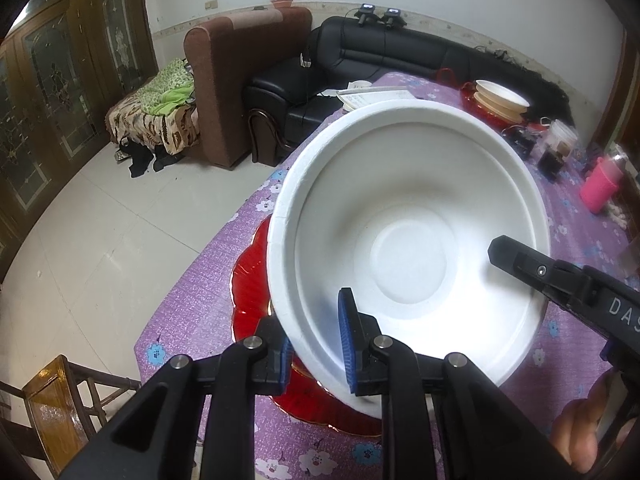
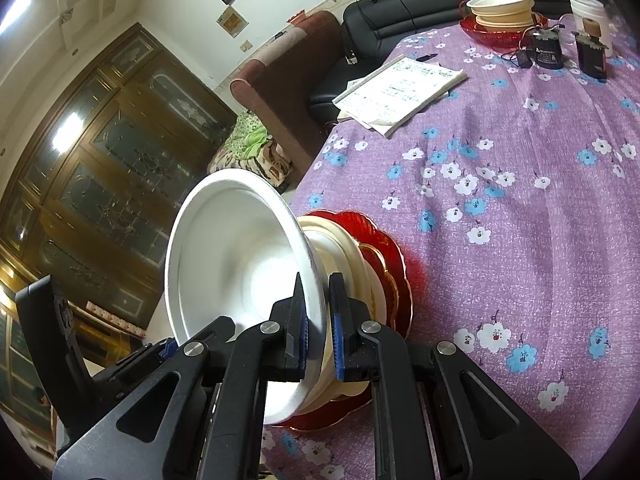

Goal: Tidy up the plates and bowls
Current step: 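Lower the white bowl into the stacked bowls and open both grippers, then withdraw both grippers from the dish stack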

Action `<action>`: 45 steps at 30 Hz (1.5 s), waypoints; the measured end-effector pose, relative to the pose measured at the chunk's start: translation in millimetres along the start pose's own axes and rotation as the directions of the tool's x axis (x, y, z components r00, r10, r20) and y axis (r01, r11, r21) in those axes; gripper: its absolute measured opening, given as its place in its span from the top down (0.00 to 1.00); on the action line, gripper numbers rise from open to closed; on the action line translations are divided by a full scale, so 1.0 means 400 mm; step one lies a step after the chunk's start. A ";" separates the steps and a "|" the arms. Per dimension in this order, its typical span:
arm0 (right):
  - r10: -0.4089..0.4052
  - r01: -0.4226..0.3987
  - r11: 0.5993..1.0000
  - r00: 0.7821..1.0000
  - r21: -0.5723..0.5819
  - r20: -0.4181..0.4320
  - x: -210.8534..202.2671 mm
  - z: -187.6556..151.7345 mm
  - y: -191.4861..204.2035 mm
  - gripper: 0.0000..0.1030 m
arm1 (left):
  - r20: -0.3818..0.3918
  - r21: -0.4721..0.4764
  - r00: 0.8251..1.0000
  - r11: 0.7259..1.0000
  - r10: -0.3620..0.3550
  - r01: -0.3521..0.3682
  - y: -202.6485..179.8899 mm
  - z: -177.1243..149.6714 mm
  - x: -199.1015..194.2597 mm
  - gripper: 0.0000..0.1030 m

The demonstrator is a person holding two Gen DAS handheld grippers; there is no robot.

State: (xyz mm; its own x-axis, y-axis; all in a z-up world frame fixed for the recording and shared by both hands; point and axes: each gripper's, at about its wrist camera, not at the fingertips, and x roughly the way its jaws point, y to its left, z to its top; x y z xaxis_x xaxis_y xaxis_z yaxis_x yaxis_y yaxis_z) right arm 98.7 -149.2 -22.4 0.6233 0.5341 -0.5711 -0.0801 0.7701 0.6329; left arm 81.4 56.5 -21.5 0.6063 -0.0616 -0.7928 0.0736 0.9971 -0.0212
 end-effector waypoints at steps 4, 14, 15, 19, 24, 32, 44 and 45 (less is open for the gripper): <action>-0.009 0.009 1.000 1.000 -0.007 0.005 0.007 0.002 -0.007 0.91 | -0.006 0.020 1.000 1.000 0.013 -0.013 -0.005 -0.002 0.007 0.80; -0.005 0.005 1.000 1.000 -0.005 0.007 0.013 0.000 -0.014 0.91 | -0.009 0.038 1.000 0.999 0.026 -0.026 -0.012 -0.003 0.015 0.79; -0.005 0.005 1.000 1.000 -0.005 0.006 0.014 0.000 -0.014 0.91 | -0.010 0.037 1.000 0.999 0.027 -0.026 -0.012 -0.003 0.014 0.79; -0.005 0.005 1.000 1.000 -0.005 0.008 0.014 0.000 -0.015 0.91 | -0.009 0.041 1.000 0.999 0.029 -0.029 -0.016 -0.005 0.014 0.78; -0.008 0.008 1.000 1.000 -0.006 0.007 0.018 -0.002 -0.015 0.91 | -0.020 0.039 0.999 0.999 0.027 -0.027 -0.014 -0.009 0.016 0.69; -0.060 0.062 0.996 0.997 -0.059 0.043 0.012 -0.006 -0.006 0.90 | 0.041 0.020 0.997 0.998 0.062 -0.063 0.019 -0.016 -0.041 0.32; -0.031 0.062 0.991 0.971 -0.121 0.238 -0.154 0.009 -0.031 0.44 | 0.176 0.010 0.976 0.991 0.130 -0.134 0.018 -0.008 -0.167 0.27; -0.040 0.072 0.991 0.967 -0.117 0.253 -0.168 0.011 -0.041 0.44 | 0.194 0.030 0.975 0.993 0.109 -0.116 -0.009 -0.005 -0.180 0.25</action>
State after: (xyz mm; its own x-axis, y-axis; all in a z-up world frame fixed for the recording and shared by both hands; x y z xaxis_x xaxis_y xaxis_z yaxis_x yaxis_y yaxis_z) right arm 61.4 -199.2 7.8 0.8025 0.3972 -0.4452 -0.1256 0.8420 0.5247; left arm 35.8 57.5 34.6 0.7526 0.0394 -0.6573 0.0259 0.9957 0.0893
